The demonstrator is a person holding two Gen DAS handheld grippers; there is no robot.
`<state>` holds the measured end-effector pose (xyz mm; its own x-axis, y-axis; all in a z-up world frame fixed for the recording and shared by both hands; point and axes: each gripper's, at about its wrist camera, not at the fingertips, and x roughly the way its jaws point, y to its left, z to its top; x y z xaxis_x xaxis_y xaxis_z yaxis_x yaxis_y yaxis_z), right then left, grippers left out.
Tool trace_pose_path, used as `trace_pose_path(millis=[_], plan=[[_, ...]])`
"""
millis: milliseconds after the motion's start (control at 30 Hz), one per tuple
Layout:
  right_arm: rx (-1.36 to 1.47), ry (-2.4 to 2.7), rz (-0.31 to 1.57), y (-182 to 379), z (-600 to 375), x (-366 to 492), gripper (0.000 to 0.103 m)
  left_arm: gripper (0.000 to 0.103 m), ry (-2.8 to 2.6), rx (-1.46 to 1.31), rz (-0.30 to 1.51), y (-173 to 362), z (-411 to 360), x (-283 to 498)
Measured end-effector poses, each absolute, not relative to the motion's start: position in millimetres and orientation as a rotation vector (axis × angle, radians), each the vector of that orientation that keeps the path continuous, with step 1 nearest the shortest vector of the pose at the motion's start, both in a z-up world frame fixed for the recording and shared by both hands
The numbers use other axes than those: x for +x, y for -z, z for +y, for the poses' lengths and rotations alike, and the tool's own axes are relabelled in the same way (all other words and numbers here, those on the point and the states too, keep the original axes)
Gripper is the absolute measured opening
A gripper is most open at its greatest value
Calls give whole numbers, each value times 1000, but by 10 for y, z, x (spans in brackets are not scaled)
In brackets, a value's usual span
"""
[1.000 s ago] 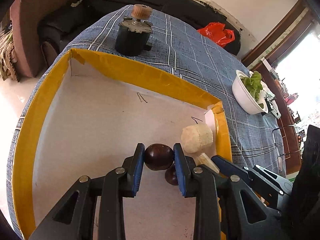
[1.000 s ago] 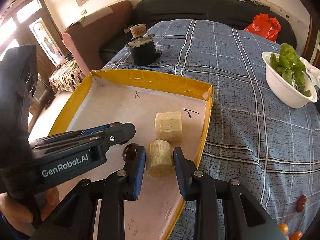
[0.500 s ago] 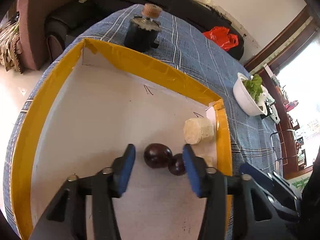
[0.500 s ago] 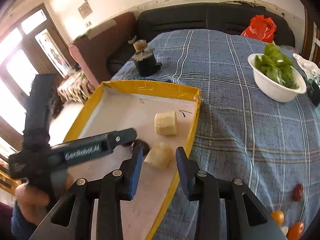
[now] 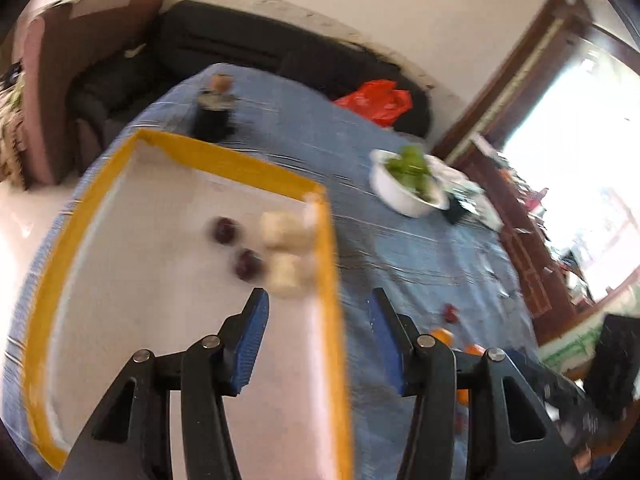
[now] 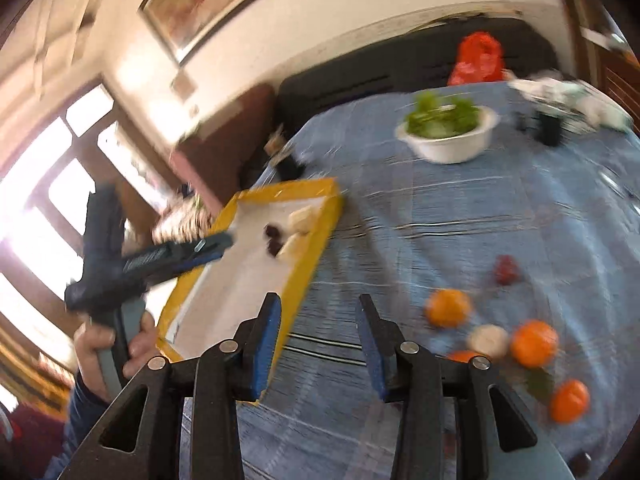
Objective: Organize fruits
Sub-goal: 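Grasp a tangerine with the left tool while the right tool grasps a red date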
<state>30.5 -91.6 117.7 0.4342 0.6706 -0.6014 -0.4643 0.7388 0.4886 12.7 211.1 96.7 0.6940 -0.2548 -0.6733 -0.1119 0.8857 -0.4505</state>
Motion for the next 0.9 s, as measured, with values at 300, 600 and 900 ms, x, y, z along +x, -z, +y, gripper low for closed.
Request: trace_pose_path(millis=[300, 600, 900], plan=[[411, -461, 812, -961, -2047, 521, 47, 50, 254, -439, 895, -746, 1108, 252], [510, -492, 856, -598, -2291, 729, 47, 50, 256, -304, 977, -545, 372, 630], [562, -572, 897, -515, -2294, 742, 47, 34, 220, -223, 1003, -163, 136, 921]])
